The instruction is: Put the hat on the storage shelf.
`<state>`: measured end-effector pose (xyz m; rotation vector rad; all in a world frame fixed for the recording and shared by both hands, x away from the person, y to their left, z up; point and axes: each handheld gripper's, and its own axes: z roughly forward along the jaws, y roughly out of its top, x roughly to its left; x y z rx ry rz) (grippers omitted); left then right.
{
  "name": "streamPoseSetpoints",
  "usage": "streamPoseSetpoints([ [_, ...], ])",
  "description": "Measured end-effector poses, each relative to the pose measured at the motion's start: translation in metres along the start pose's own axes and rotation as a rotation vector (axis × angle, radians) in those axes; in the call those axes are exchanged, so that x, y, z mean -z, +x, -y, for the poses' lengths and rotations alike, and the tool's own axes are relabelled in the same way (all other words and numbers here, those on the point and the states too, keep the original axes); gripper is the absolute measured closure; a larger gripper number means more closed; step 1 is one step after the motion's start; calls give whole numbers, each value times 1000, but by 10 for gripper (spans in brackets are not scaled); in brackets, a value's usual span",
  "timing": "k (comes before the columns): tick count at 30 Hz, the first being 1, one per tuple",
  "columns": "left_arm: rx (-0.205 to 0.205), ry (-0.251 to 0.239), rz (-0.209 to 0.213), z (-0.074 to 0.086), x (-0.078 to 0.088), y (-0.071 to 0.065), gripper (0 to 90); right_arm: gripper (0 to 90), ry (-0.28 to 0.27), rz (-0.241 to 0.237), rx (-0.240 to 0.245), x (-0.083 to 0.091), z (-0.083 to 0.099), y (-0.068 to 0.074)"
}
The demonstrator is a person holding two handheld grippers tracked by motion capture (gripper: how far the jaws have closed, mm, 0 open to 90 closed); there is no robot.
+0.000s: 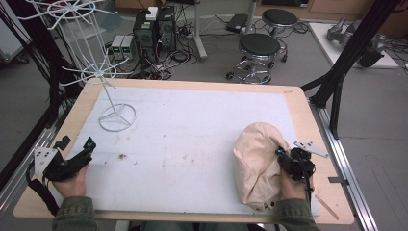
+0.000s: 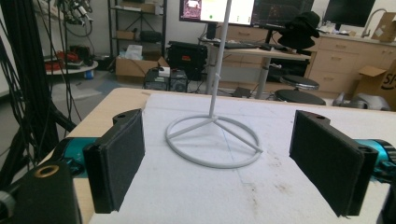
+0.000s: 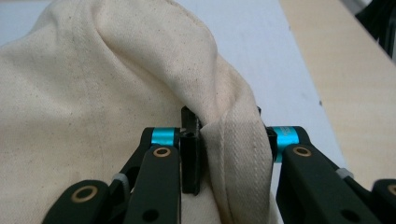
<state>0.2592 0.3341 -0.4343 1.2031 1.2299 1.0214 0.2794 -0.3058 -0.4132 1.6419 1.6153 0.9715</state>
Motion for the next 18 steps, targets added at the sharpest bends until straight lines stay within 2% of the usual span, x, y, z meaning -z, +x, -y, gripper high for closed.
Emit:
streamPoseSetpoints([
  [1,14,-1,2,0,0,1,185,713,-20,-2,1,2,-2,1],
  [7,11,2,3,1,-1,0,185,710,-151,-25,21,16,-15,11],
  [8,11,2,3,1,-1,0,185,710,-151,-25,21,16,-15,11],
  [9,9,2,2,1,-1,0,185,709,-200,-22,20,22,-16,14],
  [13,8,-1,1,0,0,0,187,707,-277,-14,37,31,-20,19],
  [18,11,4,-2,1,0,0,187,706,-353,-36,28,39,-31,23],
])
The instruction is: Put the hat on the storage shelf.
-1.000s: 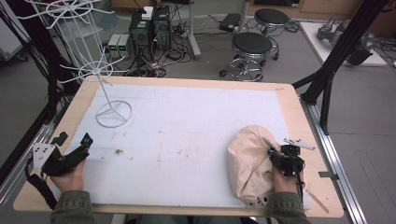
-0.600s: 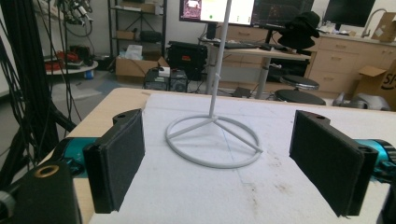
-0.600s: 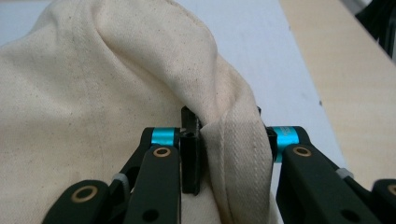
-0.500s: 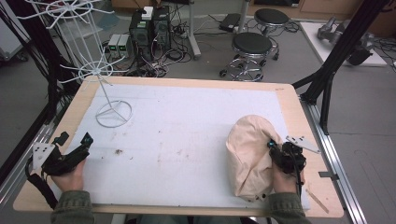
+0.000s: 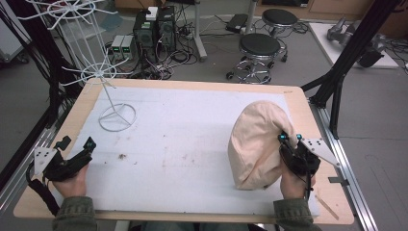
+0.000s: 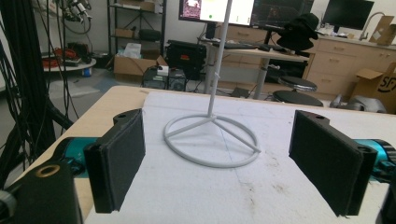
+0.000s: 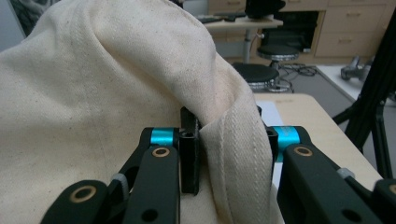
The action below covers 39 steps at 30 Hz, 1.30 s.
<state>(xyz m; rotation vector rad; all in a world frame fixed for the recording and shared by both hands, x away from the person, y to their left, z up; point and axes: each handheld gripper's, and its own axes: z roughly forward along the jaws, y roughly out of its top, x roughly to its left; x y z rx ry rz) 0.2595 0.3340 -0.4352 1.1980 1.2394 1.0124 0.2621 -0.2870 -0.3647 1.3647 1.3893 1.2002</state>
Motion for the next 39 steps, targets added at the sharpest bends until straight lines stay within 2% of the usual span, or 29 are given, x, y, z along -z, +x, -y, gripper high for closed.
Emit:
streamPoseSetpoints([
  [6,-1,-3,0,0,1,-3,187,705,-100,-36,-10,-3,-6,8],
  [14,7,-5,1,0,1,-4,187,703,-169,-75,-50,-4,-23,10],
  [15,9,-5,0,0,1,-4,187,703,-189,-98,-63,-6,-29,11],
  [17,15,-8,1,0,2,-5,187,703,-195,-102,-62,-6,-31,11],
  [19,17,-9,2,0,2,-6,187,702,-225,-125,-45,-9,-39,14],
  [28,29,-5,-7,2,0,-3,187,701,-280,-189,-49,-19,-61,25],
  [31,31,-2,-7,3,0,-2,187,697,-269,-227,-56,-25,-70,27],
  [39,36,-1,1,4,-1,-3,187,696,-283,-238,-51,-35,-85,38],
])
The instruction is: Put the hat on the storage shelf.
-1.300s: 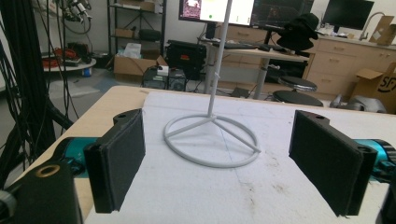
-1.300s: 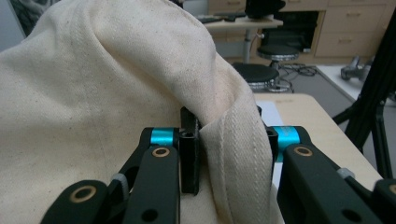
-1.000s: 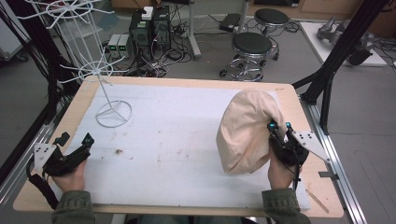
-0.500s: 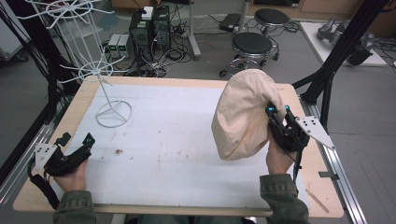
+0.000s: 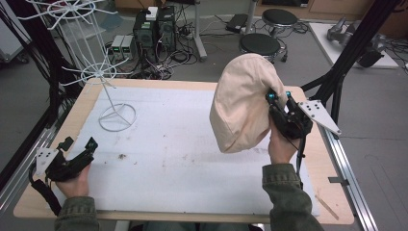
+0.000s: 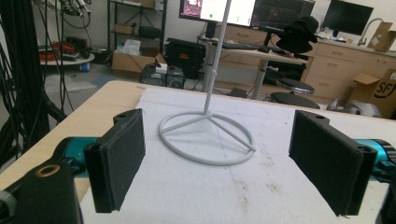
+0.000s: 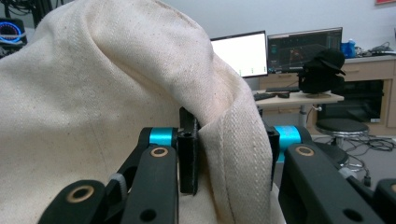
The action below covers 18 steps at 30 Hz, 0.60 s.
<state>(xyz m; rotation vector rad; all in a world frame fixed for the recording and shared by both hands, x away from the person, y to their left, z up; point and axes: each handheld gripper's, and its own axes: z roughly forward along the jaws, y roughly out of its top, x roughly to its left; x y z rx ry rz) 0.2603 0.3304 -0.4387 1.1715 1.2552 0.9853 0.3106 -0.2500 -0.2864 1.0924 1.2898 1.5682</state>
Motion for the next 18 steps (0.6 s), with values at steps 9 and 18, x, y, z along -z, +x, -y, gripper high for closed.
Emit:
streamPoseSetpoints([
  [9,9,-2,4,0,1,0,187,696,-8,-23,28,-16,-18,13],
  [18,-6,-6,15,-1,1,-2,187,693,-28,-70,6,-35,-38,33],
])
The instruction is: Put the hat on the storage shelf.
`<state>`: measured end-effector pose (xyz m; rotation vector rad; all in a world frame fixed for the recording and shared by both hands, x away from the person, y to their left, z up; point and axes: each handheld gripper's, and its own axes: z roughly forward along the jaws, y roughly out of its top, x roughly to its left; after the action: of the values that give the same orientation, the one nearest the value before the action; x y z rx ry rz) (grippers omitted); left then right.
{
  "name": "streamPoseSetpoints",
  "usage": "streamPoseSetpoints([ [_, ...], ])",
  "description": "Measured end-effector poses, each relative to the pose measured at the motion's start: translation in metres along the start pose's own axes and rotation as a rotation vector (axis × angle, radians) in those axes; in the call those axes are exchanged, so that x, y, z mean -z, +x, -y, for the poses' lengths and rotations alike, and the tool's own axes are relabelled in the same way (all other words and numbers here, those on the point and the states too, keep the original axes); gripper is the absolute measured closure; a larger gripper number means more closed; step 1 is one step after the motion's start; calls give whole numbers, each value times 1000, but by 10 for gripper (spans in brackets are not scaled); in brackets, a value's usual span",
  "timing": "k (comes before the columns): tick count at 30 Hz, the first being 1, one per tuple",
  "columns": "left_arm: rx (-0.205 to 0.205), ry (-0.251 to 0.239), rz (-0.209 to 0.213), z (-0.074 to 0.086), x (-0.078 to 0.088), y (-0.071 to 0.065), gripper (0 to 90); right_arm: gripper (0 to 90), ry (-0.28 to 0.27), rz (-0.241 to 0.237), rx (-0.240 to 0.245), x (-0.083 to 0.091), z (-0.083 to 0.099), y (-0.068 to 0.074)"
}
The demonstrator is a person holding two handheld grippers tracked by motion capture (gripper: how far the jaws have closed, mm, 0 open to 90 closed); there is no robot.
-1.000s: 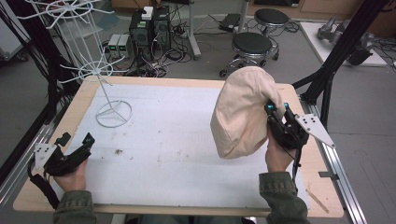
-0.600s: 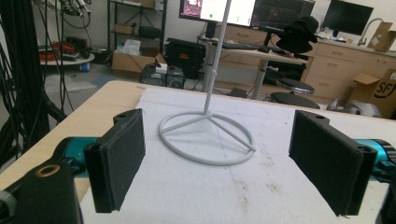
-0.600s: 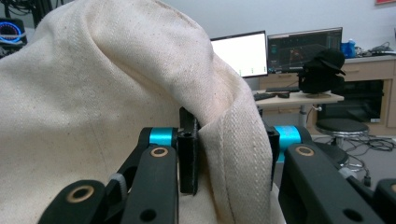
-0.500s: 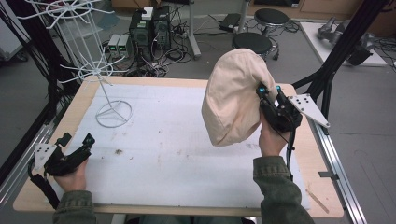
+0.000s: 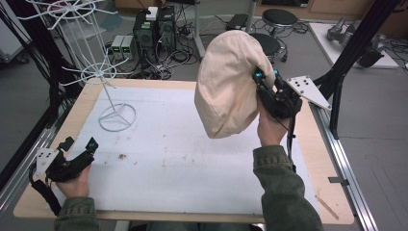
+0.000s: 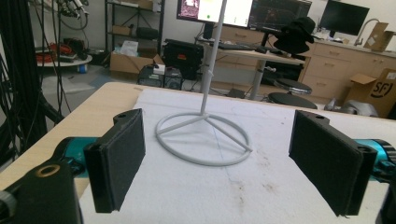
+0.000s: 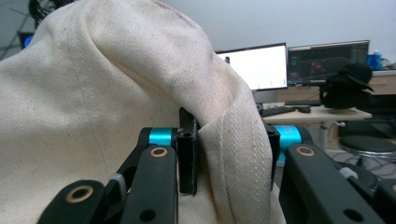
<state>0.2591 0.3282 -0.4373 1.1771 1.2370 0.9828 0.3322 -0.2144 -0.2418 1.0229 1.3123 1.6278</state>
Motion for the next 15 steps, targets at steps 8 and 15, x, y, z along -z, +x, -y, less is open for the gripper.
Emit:
streamPoseSetpoints([
  [8,-2,-2,6,0,-1,0,187,693,-26,-33,6,-16,-18,19],
  [15,-7,-9,8,-1,-1,0,187,692,-55,-48,12,-27,-32,32],
])
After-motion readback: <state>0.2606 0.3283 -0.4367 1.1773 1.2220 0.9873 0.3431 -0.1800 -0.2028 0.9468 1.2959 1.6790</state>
